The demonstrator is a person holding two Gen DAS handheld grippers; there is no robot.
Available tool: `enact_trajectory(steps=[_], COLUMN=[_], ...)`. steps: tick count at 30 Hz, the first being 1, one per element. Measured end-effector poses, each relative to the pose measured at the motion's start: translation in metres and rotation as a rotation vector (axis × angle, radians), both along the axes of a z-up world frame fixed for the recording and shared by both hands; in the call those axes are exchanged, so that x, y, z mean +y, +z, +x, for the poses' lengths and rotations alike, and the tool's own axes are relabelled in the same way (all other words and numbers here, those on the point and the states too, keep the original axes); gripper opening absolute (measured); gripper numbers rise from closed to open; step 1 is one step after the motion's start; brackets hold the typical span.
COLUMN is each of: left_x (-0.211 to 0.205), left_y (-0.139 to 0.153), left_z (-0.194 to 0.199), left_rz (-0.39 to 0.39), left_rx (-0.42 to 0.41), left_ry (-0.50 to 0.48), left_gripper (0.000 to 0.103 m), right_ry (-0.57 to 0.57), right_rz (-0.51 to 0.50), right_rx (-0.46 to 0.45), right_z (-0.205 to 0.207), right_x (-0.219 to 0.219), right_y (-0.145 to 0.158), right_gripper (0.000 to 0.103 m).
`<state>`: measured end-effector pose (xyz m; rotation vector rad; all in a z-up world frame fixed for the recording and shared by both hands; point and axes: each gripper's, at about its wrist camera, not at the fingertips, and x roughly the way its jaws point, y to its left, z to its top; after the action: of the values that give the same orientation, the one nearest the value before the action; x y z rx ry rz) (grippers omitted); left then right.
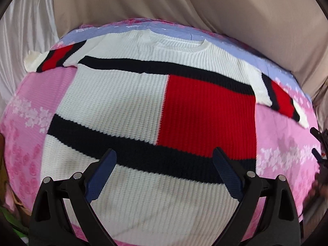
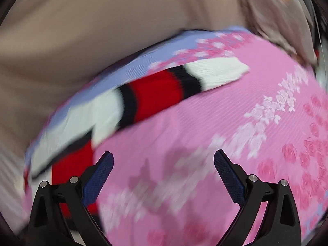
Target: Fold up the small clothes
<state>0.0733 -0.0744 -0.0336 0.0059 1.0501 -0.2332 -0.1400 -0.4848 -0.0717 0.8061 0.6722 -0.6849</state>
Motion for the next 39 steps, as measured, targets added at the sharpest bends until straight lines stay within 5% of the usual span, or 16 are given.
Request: enact_trajectory(steps=[4,9,10,11,12,18,21,25,28,32,35,36,37,39], left_x=[-0.004,-0.003,-0.002,0.000,0.000,0.007,0.014,0.034,0.057,0.094,0.114,0.116,0.117,0.114], left_y=[0.004,0.003,0.002,0.002,0.001,0.000,0.001,0.004,0.008,0.010,0.010,0.009,0.006,-0.003], left_z=[0.004,0.003,0.003,0.004,0.004,0.012,0.020,0.032,0.043,0.065,0.094,0.102,0.117,0.144], left_rz=[0.025,0.075,0.080,0.083,0.086,0.068,0.043,0.002,-0.026,-0.071,-0.091,-0.102,-0.124,-0.164], left_rx=[-0.024,-0.020,-0.020,-0.018,-0.015,-0.014,-0.017,-0.020,-0.025,-0.023,-0.035,-0.032,-0.021,0.006], left_ry=[0.054,0.081,0.084,0.088,0.092,0.112,0.126,0.162,0.198,0.244,0.242,0.234,0.221,0.201], left_gripper=[0.092,0.092,0.092,0.092,0.092,0.092,0.092,0.092,0.093,0.094,0.094,0.095,0.095,0.095], right_ry=[-0.099,-0.169,-0.145,-0.113,-0.091,0.021,0.233,0.534,0.735,0.931,0.903,0.866,0.808,0.721], right_rz=[0.068,0.127,0.139,0.163,0.184,0.099,0.045,0.041,0.086,0.033,-0.027,-0.044,-0.076,-0.142], right_rx=[-0.017,-0.044,-0.055,-0.063,-0.062,-0.234,-0.336,-0.376,-0.350,-0.134,-0.093,-0.085,-0.068,-0.013], right_z=[0.013,0.025,0.031,0.039,0.045,0.084,0.139,0.224,0.284,0.328,0.295,0.280,0.261,0.234], right_x=[-0.096,-0.142,-0.145,-0.148,-0.149,-0.112,-0.050,0.063,0.162,0.279,0.301,0.294,0.284,0.267], right_y=[-0.028,-0.056,-0.058,-0.062,-0.066,0.003,0.064,0.103,0.088,0.028,0.014,0.015,0.015,0.010], right_gripper=[0.081,0.065,0.057,0.024,0.010,0.009,0.009,0.009,0.012,0.018,0.024,0.031,0.049,0.058])
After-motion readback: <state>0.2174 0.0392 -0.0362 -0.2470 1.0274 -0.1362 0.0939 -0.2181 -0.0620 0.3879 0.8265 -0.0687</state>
